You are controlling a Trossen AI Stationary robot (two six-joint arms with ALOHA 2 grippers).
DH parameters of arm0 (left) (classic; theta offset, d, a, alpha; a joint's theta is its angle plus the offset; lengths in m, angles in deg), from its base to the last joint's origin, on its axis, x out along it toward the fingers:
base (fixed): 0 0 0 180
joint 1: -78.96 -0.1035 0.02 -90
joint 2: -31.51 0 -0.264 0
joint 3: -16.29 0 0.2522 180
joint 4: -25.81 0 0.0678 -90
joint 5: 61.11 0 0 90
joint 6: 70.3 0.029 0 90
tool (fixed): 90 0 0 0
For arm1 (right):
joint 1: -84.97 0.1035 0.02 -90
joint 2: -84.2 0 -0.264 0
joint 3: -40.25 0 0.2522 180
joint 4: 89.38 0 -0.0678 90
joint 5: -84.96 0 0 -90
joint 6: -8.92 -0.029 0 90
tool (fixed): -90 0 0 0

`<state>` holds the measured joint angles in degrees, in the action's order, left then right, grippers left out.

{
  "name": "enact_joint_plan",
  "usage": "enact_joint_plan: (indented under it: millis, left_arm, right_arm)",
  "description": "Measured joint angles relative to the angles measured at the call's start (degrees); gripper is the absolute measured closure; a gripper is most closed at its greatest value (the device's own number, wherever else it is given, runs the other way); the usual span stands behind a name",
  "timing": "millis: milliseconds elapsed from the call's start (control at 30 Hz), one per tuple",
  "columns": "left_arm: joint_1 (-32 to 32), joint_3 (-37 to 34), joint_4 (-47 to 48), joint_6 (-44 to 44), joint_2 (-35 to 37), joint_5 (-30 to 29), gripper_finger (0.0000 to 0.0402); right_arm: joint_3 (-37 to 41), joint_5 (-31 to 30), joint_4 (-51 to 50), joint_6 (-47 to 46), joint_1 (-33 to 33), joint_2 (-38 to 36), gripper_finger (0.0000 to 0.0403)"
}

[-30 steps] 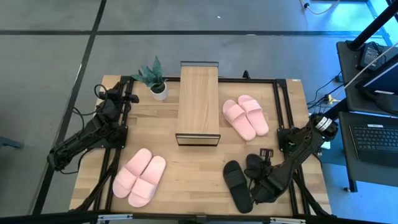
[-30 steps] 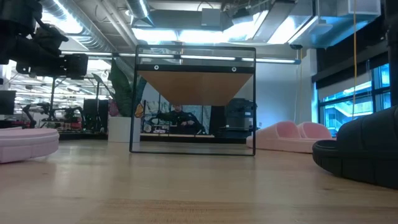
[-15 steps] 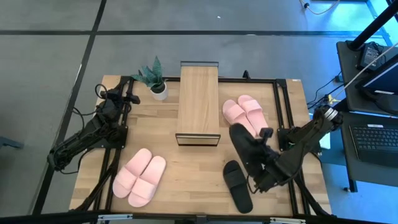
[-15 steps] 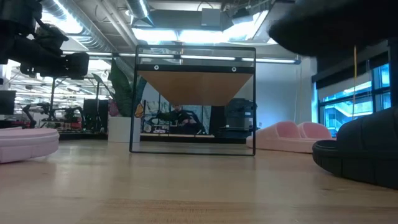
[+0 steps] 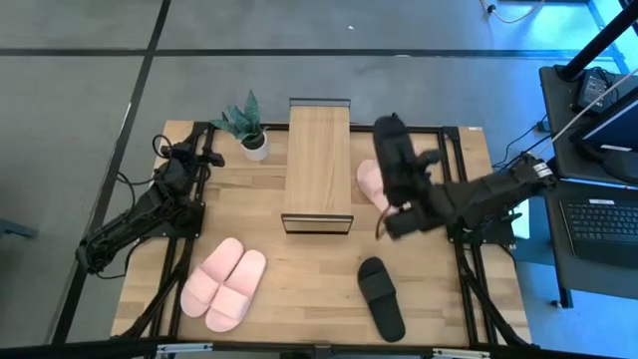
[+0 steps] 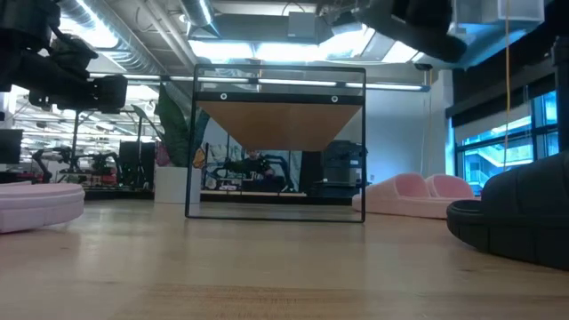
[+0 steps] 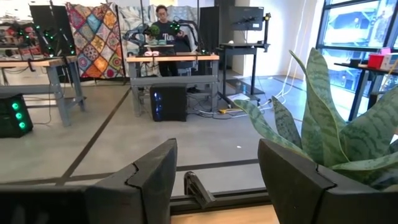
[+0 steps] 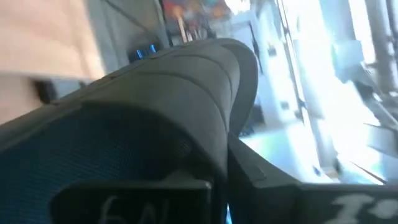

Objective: Pick and place slides into the shelf
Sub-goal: Put the black slide on the shelf

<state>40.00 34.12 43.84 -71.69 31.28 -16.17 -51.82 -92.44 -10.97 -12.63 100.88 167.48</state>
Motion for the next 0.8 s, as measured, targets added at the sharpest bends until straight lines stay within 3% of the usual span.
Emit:
enact_joint_plan:
  millis: [200,400,633,800]
  left_arm:
    - [0.0,-0.01,0.02,0.02,-0.01,0.01,0.0185]
    - [0.0,-0.02,0.02,0.06,-0.02,0.0,0.0185]
    - [0.0,0.0,0.04,1.13,-0.02,0.0,0.0185]
    - [-0.02,0.0,0.04,2.0,-0.01,0.0,0.0185]
  right_arm:
    - [-0.59,0.58,13.94,15.46,-11.12,-0.13,0.0389]
    - [0.3,11.53,38.88,34.56,-20.18,-0.09,0.0389]
    - [2.75,32.6,71.5,63.75,-28.51,-0.06,0.0389]
    - [4.49,53.35,89.69,79.51,-35.08,0.43,0.0389]
